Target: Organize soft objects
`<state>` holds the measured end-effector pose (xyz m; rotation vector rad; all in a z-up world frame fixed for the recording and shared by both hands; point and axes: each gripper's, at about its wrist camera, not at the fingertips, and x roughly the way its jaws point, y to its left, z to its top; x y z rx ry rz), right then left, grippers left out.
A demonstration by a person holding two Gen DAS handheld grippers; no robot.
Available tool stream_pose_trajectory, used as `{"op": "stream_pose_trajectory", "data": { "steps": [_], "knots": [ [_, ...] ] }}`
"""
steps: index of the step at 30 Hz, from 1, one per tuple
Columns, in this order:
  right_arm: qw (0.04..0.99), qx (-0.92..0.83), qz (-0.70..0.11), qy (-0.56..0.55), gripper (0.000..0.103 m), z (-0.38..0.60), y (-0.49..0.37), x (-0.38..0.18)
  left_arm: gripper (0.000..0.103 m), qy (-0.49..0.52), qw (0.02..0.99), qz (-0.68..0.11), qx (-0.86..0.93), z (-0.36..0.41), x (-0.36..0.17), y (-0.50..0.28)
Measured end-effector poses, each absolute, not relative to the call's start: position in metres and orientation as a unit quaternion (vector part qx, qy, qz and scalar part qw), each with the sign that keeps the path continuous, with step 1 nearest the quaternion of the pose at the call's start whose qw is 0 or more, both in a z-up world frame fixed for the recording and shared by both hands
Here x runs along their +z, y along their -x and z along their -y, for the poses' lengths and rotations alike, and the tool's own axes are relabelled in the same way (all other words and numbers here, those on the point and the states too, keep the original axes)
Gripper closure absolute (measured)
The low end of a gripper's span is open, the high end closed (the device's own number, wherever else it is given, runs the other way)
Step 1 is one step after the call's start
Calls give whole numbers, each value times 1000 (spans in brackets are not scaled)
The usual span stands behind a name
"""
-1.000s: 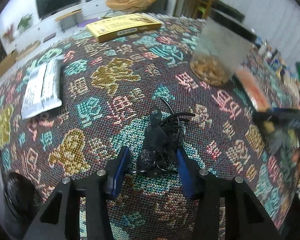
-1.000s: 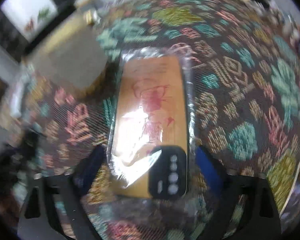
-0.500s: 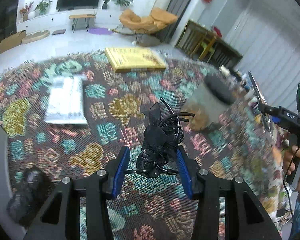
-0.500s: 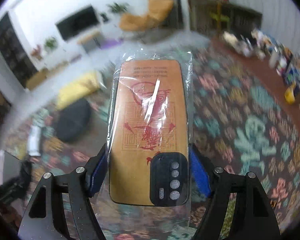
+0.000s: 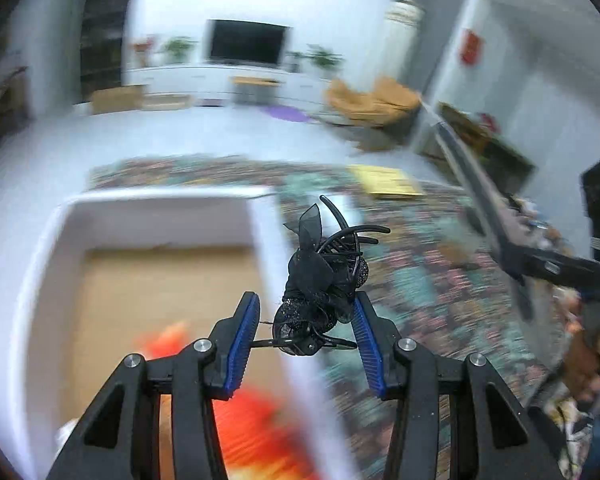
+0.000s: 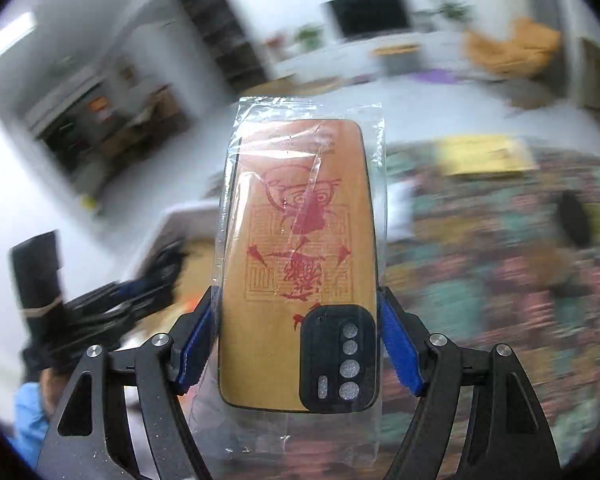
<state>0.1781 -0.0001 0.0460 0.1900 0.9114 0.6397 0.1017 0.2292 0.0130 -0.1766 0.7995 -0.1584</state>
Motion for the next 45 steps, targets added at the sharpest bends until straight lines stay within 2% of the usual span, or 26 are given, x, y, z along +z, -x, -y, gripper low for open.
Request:
{"op": "stream_pose_trajectory", "data": {
  "steps": [2, 3, 4, 5, 7, 10, 14, 18, 21, 23, 27, 29, 36, 38, 45],
  "knots": [
    [818, 344, -451, -97, 23, -44, -160, 37, 46, 76, 915, -397, -14, -263, 5, -74],
    [806, 358, -460, -103, 23, -63, -155, 30, 24, 70, 912, -403, 10, -273, 1, -65],
    [788, 377, -473, -111, 16, -81, -150, 23, 4, 60, 909, -411, 42, -286, -6, -54],
    [774, 389, -486, -117, 14, -95, -148, 15, 2, 55, 909, -409, 60, -293, -10, -46],
    [761, 395, -501, -120, 14, -107, -149, 2, 2, 55, 908, -407, 82, -304, -16, -33],
    [779, 381, -482, -124, 14, -87, -147, -2, 2, 75, 911, -396, 90, -309, -23, -19],
    [839, 295, -447, -100, 14, -11, -157, -21, 2, 104, 917, -381, 58, -279, -26, -19],
    [881, 118, -457, -21, 14, 81, -168, -88, 2, 99, 926, -364, -29, -202, -22, -22],
    [881, 20, -471, -26, 14, 151, -158, -137, 2, 81, 925, -358, -95, -135, -21, -21],
    [884, -14, -466, -33, 14, 185, -149, -147, 2, 68, 920, -361, -139, -88, -26, -16],
    [889, -58, -452, -38, 14, 219, -139, -163, 1, 37, 897, -401, -180, -1, -71, -25],
    [885, -71, -458, -41, 14, 226, -140, -169, 2, 28, 884, -431, -178, 18, -100, -39],
    [897, -74, -435, -31, 13, 233, -125, -165, 2, 24, 861, -495, -114, 18, -174, -81],
    [897, -76, -435, -30, 13, 230, -126, -166, 0, 15, 875, -470, -113, 14, -173, -77],
    [897, -76, -435, -30, 13, 228, -125, -165, 0, -42, 882, -461, -91, 24, -181, -75]
  ]
}}
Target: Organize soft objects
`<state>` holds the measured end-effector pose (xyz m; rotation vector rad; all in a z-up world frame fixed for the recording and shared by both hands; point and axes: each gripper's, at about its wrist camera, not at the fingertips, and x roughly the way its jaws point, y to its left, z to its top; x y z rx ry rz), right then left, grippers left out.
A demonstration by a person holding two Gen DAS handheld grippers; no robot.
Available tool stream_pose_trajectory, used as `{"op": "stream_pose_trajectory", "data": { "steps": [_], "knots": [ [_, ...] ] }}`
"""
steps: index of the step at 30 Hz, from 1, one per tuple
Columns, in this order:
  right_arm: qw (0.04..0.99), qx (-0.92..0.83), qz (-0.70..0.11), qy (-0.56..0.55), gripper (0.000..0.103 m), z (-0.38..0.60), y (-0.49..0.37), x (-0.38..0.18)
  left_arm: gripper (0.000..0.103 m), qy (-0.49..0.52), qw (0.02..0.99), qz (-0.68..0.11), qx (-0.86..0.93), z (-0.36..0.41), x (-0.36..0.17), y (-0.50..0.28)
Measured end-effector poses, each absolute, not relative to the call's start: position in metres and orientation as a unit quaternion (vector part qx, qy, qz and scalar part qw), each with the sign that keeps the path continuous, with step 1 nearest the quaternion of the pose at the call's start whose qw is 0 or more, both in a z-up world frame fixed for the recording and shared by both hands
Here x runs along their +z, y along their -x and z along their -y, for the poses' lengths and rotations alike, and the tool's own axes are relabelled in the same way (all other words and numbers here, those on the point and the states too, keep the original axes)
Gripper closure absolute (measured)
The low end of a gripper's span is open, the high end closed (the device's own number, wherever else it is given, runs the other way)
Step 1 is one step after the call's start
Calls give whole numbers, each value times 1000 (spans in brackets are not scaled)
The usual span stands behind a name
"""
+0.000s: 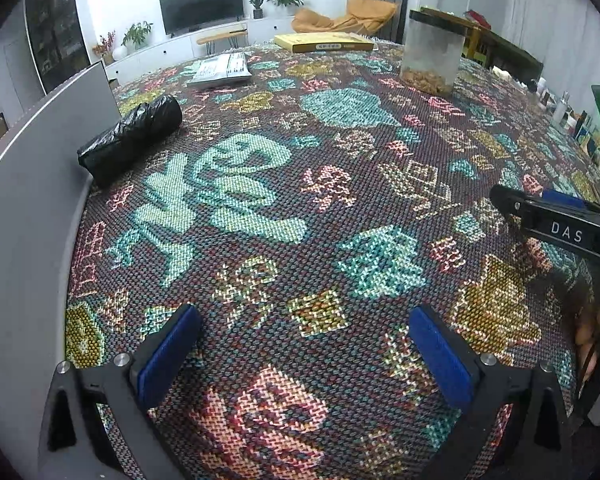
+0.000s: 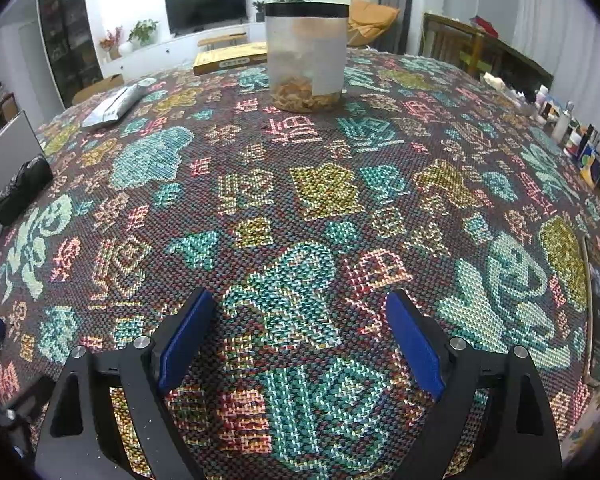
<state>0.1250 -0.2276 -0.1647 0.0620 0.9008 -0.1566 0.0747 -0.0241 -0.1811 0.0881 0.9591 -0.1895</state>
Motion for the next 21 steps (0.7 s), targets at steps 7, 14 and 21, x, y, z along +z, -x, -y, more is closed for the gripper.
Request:
{"op": "stream_pose_trajectory", "data": {
  "steps": [7, 14, 21],
  "knots": [
    [897, -76, -435, -30, 13, 228, -125, -165, 0, -54, 873, -475, -98, 26, -180, -87],
    [897, -76, -435, -30, 13, 230, -127, -166, 0, -50, 895, -441, -46, 10, -107, -184],
    [897, -75, -434, -31, 13, 227, -122, -163, 0, -106, 850, -516, 19, -34, -144, -287]
  ]
}}
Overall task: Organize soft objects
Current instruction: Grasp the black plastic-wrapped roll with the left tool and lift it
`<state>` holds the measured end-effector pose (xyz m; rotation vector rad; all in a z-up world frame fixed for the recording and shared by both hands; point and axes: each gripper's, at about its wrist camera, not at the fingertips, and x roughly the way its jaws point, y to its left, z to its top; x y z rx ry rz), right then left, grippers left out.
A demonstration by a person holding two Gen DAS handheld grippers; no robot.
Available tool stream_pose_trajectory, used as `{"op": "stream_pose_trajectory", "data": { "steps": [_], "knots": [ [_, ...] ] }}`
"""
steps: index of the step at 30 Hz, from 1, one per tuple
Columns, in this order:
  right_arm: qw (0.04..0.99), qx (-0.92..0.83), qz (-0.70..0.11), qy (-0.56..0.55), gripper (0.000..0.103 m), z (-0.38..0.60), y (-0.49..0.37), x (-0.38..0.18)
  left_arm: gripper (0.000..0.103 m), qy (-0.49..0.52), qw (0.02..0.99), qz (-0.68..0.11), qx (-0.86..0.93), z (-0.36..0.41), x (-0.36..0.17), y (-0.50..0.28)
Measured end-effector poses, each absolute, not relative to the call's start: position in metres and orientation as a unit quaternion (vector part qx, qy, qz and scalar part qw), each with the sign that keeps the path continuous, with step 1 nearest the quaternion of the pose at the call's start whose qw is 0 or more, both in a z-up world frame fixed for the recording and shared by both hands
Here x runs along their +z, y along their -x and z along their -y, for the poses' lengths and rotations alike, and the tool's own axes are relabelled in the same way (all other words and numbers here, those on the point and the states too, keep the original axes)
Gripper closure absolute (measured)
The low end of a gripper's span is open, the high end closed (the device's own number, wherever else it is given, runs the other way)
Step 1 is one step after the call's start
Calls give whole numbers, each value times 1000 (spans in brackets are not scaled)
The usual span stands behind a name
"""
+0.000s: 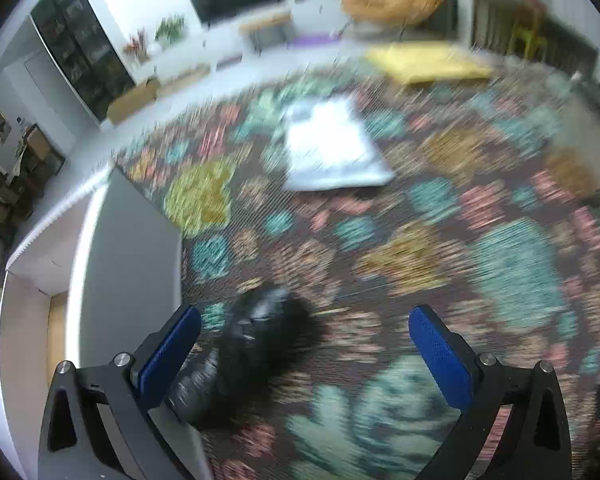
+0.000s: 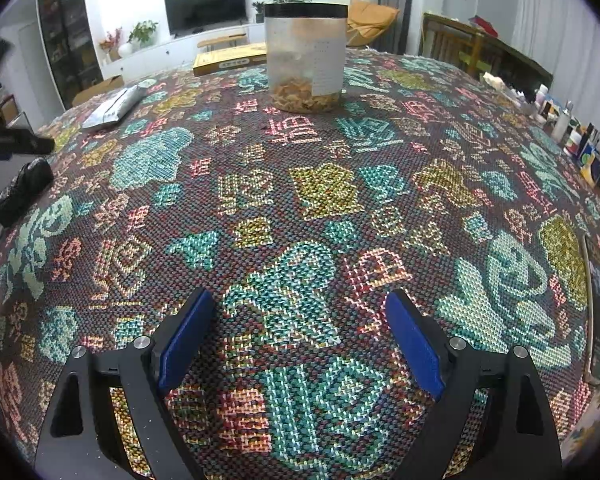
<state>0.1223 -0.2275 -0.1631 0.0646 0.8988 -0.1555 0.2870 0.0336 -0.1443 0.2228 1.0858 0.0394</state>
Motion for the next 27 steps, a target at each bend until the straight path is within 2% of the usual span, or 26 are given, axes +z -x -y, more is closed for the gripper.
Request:
{"op": "stream_pose_trajectory", "data": {
  "steps": [2, 7, 11, 12, 15, 18, 21, 23, 25, 26, 27],
  "knots": [
    [897, -75, -434, -31, 13, 227, -123, -163, 5, -91, 837, -539, 7, -45, -159, -290],
    [897, -75, -434, -32, 13, 227, -123, -163, 1, -102, 819, -564, -5, -41, -170, -280],
    [897, -75, -434, -32, 13, 227, -123, -163, 1, 73, 808, -565, -151, -51, -136, -256],
    [897, -75, -434, -32, 13, 227, -123, -163, 0, 88, 808, -556, -173, -52, -129, -251],
    [897, -75, -434, -32, 12, 227, -123, -163, 0, 60, 832, -533, -140, -51, -119, -245],
    [897, -75, -434, -33, 12, 227, -123, -163, 0, 41, 820, -554, -141, -41, -138, -248],
    [897, -74, -434, -34, 12, 227, -123, -163, 1, -25, 810, -573, -123, -24, -164, -243],
    [897, -74, -433, -34, 12, 227, -123, -163, 12, -46, 811, -570, -124, -19, -171, -233],
    [897, -75, -433, -34, 12, 227, -123, -163, 52, -65, 825, -551, -105, -17, -168, -221],
    [897, -75, -434, -34, 12, 227, -123, -163, 64, -61, 829, -547, -101, -19, -166, -216],
    [897, -75, -433, -34, 12, 227, -123, -163, 65, -26, 830, -547, -107, -24, -164, -210]
  ]
}}
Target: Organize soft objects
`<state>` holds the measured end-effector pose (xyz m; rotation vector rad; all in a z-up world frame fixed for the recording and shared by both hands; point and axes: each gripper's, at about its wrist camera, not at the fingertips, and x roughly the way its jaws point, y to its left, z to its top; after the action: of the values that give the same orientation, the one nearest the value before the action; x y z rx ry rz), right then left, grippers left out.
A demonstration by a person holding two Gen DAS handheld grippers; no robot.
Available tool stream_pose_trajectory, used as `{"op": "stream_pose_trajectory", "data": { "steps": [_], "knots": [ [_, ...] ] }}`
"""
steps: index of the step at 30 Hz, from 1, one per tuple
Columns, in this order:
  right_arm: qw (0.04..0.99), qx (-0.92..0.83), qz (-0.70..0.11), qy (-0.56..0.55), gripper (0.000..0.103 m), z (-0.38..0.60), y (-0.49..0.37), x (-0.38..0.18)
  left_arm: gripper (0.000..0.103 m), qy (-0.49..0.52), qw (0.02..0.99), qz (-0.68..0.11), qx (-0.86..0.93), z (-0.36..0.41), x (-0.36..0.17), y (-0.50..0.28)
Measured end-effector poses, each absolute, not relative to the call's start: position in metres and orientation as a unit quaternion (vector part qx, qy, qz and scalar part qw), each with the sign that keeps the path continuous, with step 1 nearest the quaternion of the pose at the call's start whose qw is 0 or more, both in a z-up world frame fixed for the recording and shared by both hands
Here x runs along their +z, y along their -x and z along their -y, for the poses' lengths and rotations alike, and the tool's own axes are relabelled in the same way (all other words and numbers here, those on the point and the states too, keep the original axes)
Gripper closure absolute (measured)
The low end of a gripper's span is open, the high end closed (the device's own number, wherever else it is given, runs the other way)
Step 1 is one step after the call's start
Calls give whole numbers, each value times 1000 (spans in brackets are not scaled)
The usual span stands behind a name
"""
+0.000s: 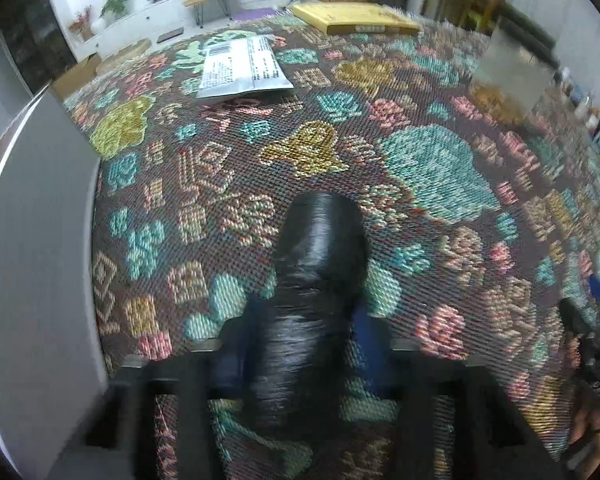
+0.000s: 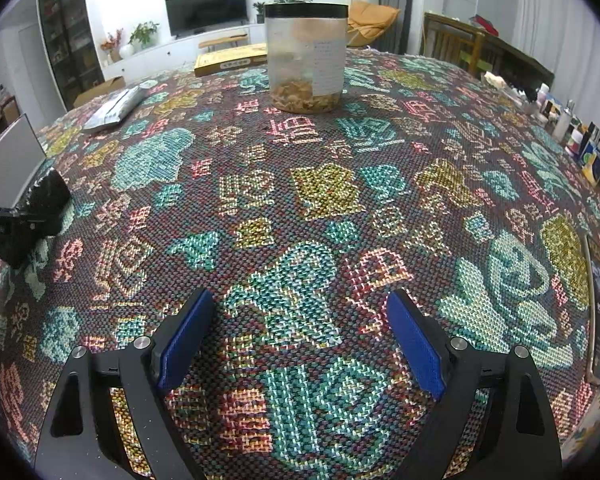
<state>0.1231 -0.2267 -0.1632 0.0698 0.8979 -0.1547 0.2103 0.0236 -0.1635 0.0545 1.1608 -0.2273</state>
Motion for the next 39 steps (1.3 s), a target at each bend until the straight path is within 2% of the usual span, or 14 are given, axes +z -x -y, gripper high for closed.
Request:
{"op": "stream_pose_trajectory", "data": {
  "steps": [6, 10, 11, 13, 15, 18, 21, 39],
  "knots": [
    [897, -75, -433, -34, 12, 227, -123, -163, 65, 100, 846, -524, -25, -36, -161, -174],
    [898, -73, -433, -36, 12, 228, -123, -163, 58, 84, 870, -486, 7, -25, -168, -159],
    [898, -73, -432, -37, 12, 227, -123, -163, 54, 69, 873, -483, 6, -20, -169, -161],
    [898, -73, -432, -36, 12, 227, -123, -164, 28, 32, 874, -485, -11, -8, -170, -164],
    [898, -73, -432, -36, 12, 227, -123, -164, 15, -8, 876, -482, 0, 2, -173, -168],
    [898, -73, -432, -37, 12, 227, -123, -164, 0, -24, 882, -470, 25, -1, -179, -168],
    [898, -73, -432, -36, 12, 227, -123, -164, 0, 13, 886, -463, 20, -14, -183, -166],
    [898, -73, -432, -37, 12, 227, -123, -164, 0, 20, 891, -451, 43, -20, -185, -168]
  ]
}}
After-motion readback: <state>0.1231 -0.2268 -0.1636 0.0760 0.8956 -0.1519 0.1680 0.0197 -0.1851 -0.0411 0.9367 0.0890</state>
